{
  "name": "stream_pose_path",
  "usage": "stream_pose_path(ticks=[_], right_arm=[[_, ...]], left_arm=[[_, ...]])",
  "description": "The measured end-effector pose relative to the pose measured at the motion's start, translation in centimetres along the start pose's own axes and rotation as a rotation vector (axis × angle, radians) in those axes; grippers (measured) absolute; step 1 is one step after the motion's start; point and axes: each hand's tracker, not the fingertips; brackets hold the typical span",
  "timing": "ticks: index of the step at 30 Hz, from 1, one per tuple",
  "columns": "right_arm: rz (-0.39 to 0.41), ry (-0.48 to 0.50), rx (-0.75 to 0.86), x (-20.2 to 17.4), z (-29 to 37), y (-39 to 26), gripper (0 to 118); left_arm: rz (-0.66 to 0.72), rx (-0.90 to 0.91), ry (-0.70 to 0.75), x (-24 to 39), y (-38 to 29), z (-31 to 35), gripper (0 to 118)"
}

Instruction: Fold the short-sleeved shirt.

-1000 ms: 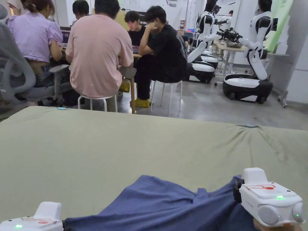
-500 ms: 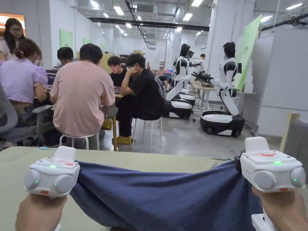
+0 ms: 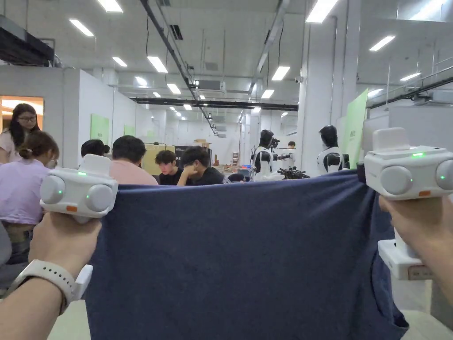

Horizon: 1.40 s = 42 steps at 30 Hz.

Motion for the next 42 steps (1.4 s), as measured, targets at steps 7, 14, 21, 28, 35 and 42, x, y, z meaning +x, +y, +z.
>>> stream_pose_path(ticks=[7, 14, 21, 28, 35, 42], right_arm=[[-0.023, 0.011, 0.053, 0.8, -1.2, 3.0, 3], [0.0, 0.034, -0.031, 0.5, -2.0, -4.9, 3], [-0.073, 0.074, -0.179, 1.9, 3.1, -17.8, 3], [-0.046, 0.132, -0.322, 1.0, 14.2, -25.9, 3], [0.095, 0.274, -0.606, -3.2, 24.5, -38.8, 3], [0.121, 0.294, -0.818, -7.3, 27.2, -44.9, 3]], left_arm=[[0.066, 0.061, 0.007, -1.7, 3.6, -0.6, 0], [0.007, -0.034, 0.004, 0.0, -3.3, -2.4, 0], [-0.008, -0.119, -0.042, 1.2, -17.0, 1.7, 0], [-0.072, -0.265, -0.163, 0.1, -26.0, 10.7, 0], [-0.061, -0.531, -0.189, -1.9, -40.0, 17.4, 0], [-0.1, -0.625, -0.224, -3.1, -47.2, 18.7, 1]])
